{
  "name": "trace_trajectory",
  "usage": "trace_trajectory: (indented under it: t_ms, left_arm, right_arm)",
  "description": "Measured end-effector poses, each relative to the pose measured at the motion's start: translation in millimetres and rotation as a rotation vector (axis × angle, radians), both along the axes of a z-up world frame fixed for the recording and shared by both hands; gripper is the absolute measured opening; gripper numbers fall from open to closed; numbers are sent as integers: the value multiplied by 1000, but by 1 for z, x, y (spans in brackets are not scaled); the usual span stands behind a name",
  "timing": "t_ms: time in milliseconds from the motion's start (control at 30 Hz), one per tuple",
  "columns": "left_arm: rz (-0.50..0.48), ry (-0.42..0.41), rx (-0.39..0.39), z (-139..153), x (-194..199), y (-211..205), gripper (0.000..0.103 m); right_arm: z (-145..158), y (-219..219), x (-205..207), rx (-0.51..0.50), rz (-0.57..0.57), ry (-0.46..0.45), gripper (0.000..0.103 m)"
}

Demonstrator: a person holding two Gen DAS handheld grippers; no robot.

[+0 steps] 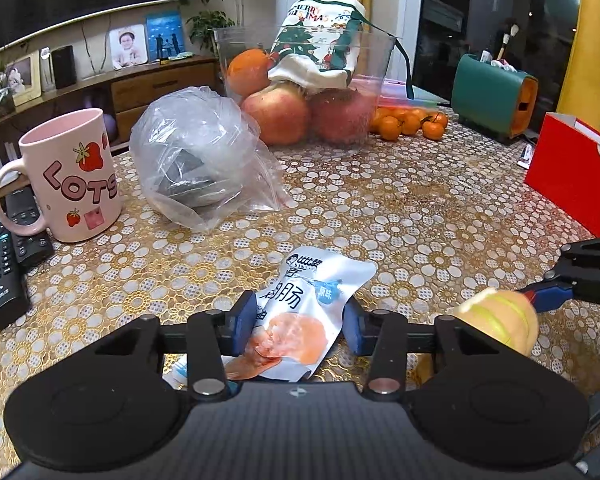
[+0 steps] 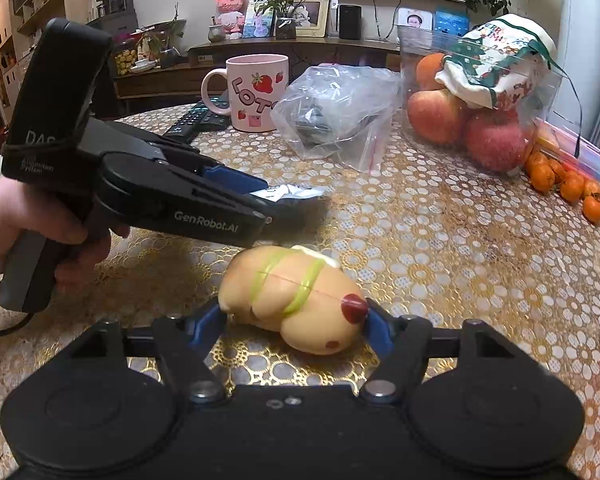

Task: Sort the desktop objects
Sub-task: 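Grasp the sausage snack packet with the left gripper while the right grasps the cream toy, then carry the sausage packet and cream toy with both grippers over the shoebox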

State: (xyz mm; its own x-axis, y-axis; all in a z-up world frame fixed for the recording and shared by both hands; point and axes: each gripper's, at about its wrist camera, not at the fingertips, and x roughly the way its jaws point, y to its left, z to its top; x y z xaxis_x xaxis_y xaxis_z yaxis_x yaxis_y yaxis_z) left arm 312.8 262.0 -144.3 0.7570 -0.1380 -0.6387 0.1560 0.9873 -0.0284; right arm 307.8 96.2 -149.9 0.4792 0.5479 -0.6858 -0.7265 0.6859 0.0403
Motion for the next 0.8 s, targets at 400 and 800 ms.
trace_trajectory:
  t_ms: [400, 800]
  left_arm:
    - [59, 13, -37, 13, -21, -33, 38]
    - [110, 39, -95, 23, -51, -74, 36]
  right_arm:
    - [13, -47, 0, 34, -86, 16, 68]
    - [31, -106, -13, 53, -145, 8, 68]
